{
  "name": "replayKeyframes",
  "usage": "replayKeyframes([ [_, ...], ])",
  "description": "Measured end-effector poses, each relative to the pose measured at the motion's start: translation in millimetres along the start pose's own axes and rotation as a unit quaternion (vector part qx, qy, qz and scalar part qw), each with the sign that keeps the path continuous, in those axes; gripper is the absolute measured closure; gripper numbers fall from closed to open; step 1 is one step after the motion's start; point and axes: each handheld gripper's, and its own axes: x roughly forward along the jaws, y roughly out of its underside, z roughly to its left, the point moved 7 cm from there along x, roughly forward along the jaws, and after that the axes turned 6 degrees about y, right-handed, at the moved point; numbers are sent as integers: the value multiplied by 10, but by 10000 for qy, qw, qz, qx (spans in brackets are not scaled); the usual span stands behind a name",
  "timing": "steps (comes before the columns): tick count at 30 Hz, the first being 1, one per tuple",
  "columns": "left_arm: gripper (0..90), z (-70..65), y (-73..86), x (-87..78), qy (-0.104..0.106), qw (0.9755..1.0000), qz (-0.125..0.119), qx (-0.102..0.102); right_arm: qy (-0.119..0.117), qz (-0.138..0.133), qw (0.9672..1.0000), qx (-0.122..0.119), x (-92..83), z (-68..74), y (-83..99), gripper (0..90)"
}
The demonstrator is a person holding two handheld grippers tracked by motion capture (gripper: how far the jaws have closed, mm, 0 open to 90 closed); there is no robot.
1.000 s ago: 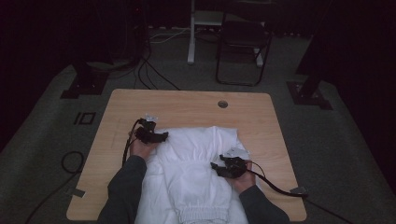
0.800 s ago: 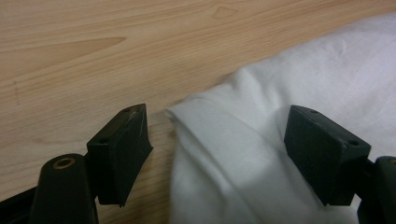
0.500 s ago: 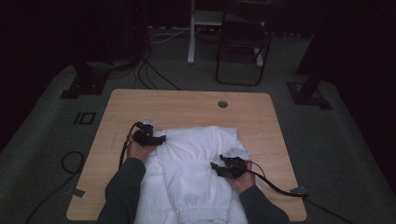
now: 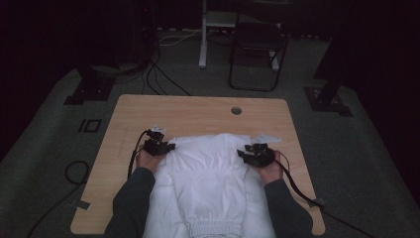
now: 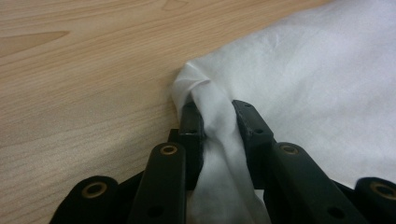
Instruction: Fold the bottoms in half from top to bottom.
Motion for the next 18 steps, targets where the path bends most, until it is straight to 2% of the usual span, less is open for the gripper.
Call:
replayKeyframes([
  [1, 755, 0, 0, 0, 0, 10000, 0, 0, 0, 0, 10000, 0, 0, 0, 0, 517],
  [2, 755, 3, 1, 0, 6, 10000, -9, -7, 37, 23, 10000, 77, 31, -71, -45, 477],
  [3, 754, 4, 1, 1, 8, 10000, -12, -10, 60, 157, 9996, 240, 152, -231, -128, 425],
  [6, 754, 6, 1, 2, 24, 10000, -30, -25, 148, 242, 9990, 347, 336, -381, -175, 359],
  [9, 753, 10, 0, 5, 56, 10000, -57, -42, 111, 367, 9977, 561, 550, -502, -165, 284],
  [11, 753, 12, 1, 6, 66, 9999, -63, -52, 106, 509, 9971, 554, 672, -530, -126, 256],
  [13, 752, 13, 3, 6, 75, 9999, -76, -59, 180, 686, 9967, 383, 768, -536, -74, 225],
  [16, 752, 13, 5, 5, 76, 9999, -93, -70, 177, 732, 9964, 397, 830, -525, -37, 224],
  [18, 752, 12, 6, 5, 64, 9999, -100, -76, 160, 712, 9969, 299, 856, -496, -7, 228],
])
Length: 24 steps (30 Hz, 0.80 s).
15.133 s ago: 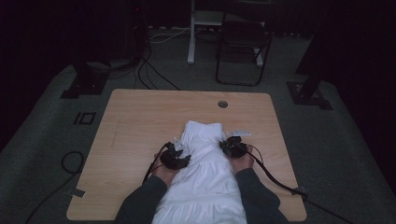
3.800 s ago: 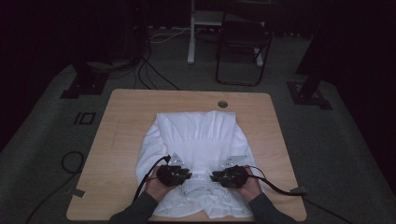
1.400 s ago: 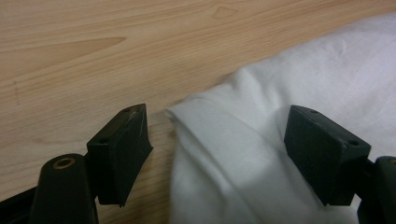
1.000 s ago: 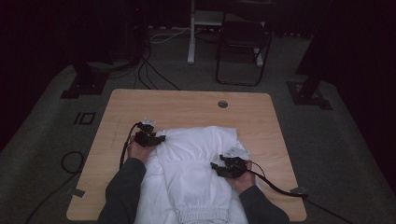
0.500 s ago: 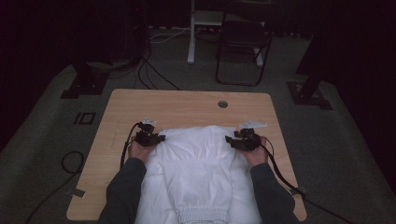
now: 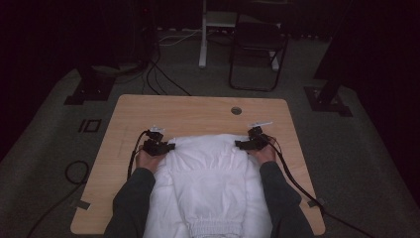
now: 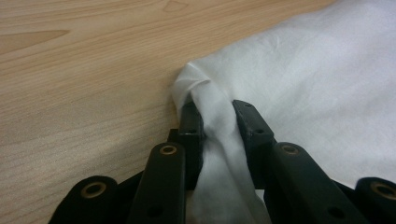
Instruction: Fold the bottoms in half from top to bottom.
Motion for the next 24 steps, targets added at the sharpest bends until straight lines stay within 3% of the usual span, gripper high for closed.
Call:
replayKeyframes([
  [2, 752, 0, 1, 0, 3, 10000, -10, -12, 10, -18, 10000, -49, -12, 29, 10, 284],
  [7, 752, 1, 2, -1, 2, 10000, -3, -24, -177, 64, 9998, -45, -88, 138, 54, 523],
  [8, 752, 1, 2, -1, 2, 10000, -3, -24, -177, 64, 9998, -45, -88, 138, 54, 523],
  [10, 753, -1, 1, -1, -20, 10000, 9, -39, -434, 217, 9988, 91, -130, 197, 86, 739],
  [11, 754, -2, 1, -2, -27, 10000, 11, -41, -455, 227, 9987, 72, -133, 209, 92, 773],
  [13, 757, -4, 1, -2, -36, 10000, 7, -44, -453, 220, 9987, 59, -139, 220, 92, 794],
  [18, 826, 5, -49, -44, -59, 9994, -75, -336, -275, -61, 9996, 64, -217, 190, 57, 836],
  [24, 841, -87, -330, -232, -36, 9988, -438, -227, -164, -374, 9991, 89, -384, 119, -59, 844],
])
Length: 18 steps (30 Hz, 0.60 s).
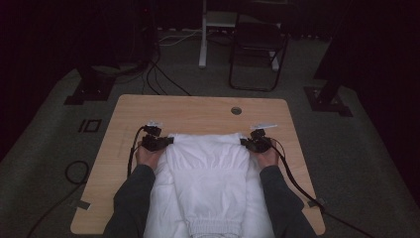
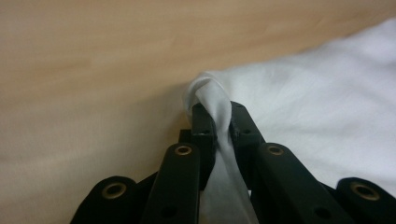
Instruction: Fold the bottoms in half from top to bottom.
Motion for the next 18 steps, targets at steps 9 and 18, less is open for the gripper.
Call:
replayKeyframes([
  [9, 840, -153, -456, -170, 9, 9984, -509, 235, 96, -666, 9977, 116, -327, -122, -364, 844],
  [18, 839, -216, -397, -213, 96, 9976, -631, 257, 60, -739, 9972, 121, -382, -120, -321, 842],
])
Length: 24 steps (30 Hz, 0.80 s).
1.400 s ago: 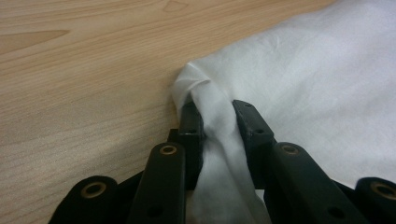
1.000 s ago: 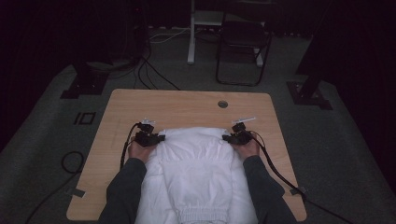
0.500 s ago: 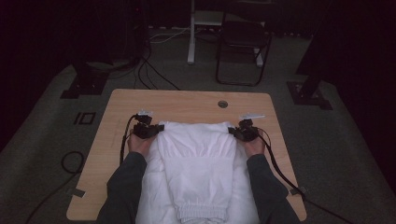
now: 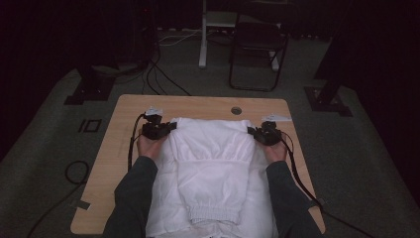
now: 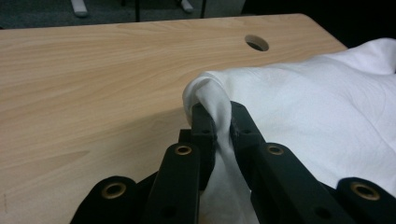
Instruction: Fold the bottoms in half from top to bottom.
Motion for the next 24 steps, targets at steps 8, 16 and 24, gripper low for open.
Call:
replayKeyframes([
  [8, 839, -166, 28, -236, 135, 9995, -136, 261, -118, -151, 9997, -120, -182, 92, 39, 843],
  [16, 838, -423, 176, -555, 310, 9976, -226, 568, -302, -302, 9985, -345, -557, 270, 161, 842],
  [24, 836, -673, 559, -854, 528, 9954, -131, 793, -551, -249, 9968, -521, -888, 471, 490, 841],
])
